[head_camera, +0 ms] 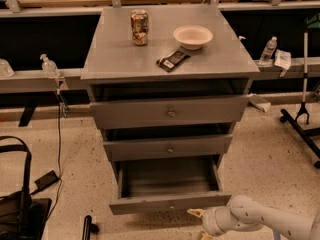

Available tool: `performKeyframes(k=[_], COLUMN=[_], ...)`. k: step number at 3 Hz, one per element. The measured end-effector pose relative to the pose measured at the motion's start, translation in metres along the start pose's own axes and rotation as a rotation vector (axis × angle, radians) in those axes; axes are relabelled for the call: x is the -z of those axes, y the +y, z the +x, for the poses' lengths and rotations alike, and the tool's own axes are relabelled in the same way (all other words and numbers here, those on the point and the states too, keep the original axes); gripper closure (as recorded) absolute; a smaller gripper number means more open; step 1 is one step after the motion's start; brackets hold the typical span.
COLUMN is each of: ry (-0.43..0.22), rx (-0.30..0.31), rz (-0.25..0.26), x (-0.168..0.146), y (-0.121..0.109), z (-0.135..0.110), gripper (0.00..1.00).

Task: Close bottom drawer

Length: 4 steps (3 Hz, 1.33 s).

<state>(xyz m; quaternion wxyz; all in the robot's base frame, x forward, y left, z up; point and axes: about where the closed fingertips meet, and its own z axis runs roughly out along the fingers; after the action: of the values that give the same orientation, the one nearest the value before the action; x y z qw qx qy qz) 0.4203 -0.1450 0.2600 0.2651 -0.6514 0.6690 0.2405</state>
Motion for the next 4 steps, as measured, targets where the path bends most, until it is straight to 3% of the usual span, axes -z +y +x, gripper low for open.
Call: performKeyframes(k=[1,2,3,4], ry=[0.092,0.130,0.117,0.120], rx=[-0.053,-0.082,-0.047,-0.009], rz=[0.062,0.106,0.182,0.203], x=[-0.026,-0.036,-0.041,-0.038], y=[-0.034,-0.055,-0.075,-0.084], z=[0.046,0.065,0.086,0.090], gripper=[0.63,0.86,1.00,1.00])
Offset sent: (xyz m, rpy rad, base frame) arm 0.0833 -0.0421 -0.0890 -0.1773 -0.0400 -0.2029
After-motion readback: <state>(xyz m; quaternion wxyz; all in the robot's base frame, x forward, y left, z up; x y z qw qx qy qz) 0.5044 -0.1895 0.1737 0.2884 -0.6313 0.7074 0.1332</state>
